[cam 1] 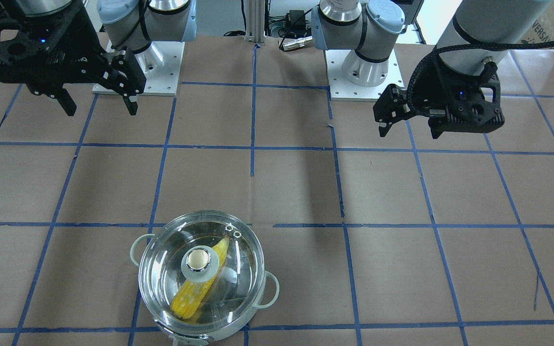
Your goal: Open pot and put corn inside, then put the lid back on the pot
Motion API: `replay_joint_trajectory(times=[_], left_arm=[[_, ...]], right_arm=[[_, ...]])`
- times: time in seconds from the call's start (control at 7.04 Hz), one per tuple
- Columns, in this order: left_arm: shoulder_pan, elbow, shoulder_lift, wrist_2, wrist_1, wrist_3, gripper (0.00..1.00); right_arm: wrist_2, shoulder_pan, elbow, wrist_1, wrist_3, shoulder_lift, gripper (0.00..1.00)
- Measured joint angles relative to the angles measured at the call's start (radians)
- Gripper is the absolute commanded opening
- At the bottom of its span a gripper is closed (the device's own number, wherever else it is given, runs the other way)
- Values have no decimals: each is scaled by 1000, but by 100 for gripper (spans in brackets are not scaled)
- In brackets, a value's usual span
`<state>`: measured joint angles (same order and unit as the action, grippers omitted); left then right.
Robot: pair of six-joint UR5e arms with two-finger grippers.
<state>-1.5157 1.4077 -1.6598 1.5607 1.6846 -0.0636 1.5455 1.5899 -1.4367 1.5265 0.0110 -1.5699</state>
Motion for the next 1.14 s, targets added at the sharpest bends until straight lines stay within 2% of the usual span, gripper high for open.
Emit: replay_joint_trajectory(times=[0.14, 0.43, 1.14], left_arm=[[0, 0, -4, 0, 0, 2, 100], [-2, 0, -6, 5, 3, 2, 100], [-3, 26, 8, 4, -2, -4, 100]], right_arm=[[2, -18, -95, 31, -1, -58, 100], [10, -34, -201, 77, -3, -122, 100], [41, -32, -192, 133, -5, -142, 100]])
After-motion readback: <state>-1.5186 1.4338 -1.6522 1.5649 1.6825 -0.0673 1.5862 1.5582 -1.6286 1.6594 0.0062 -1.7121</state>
